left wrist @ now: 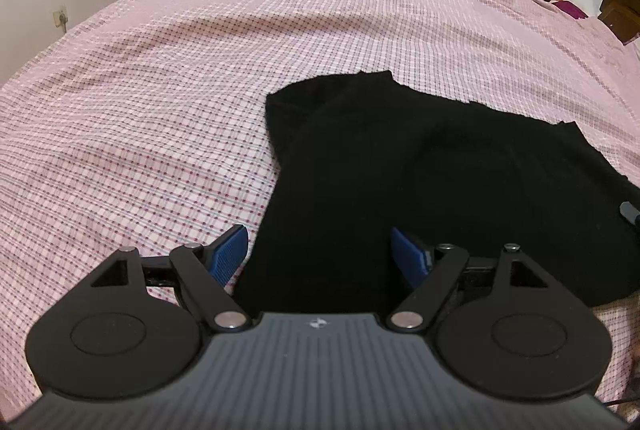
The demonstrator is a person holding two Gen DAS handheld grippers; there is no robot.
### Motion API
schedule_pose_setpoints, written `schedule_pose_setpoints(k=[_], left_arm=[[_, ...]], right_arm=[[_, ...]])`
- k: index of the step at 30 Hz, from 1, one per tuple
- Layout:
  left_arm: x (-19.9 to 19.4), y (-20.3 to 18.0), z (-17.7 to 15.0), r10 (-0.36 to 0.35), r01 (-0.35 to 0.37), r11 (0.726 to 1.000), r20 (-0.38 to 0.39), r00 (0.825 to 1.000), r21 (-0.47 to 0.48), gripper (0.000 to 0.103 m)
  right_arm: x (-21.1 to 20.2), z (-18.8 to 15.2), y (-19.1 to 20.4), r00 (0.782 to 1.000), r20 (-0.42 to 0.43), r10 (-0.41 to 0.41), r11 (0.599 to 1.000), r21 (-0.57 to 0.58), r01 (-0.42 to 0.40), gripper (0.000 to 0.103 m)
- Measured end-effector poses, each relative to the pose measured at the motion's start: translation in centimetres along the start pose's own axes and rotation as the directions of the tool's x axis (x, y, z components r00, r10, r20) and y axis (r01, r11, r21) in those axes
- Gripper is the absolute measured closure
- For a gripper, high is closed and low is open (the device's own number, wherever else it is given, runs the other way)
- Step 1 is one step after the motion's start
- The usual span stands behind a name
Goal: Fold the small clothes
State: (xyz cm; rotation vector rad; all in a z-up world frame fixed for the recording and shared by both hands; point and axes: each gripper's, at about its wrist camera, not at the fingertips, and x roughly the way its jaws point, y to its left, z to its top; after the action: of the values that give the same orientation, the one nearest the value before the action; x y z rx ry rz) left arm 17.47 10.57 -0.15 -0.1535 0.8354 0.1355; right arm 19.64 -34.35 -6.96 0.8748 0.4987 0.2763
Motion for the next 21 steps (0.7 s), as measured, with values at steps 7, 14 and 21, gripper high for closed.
schedule_pose_setpoints(k=[7,14,21], left_arm=[[-0.8,1.4,0.0,0.013,-0.013,1.000,0.013,1.000,-0.013,0.021],[-1.7,3.3,0.2,0.023,-0.022,0.999,0.034,0.999,-0.048,0.021],[-3.2,5.9,0.6,0.037,-0.031,0.996,0.074,0.997,-0.081,0.021]], right_arm=[[-0.6,0.5,3.9,0.998,0.042,0.049,0.998,-0.034,-0.047,0.076],[0.3,0.7,9.6,0.996,0.043,0.083,0.989,-0.128,-0.077,0.077],[2.3,0.0,16.0,0.991,0.000,0.131,0.959,-0.253,-0.127,0.077]])
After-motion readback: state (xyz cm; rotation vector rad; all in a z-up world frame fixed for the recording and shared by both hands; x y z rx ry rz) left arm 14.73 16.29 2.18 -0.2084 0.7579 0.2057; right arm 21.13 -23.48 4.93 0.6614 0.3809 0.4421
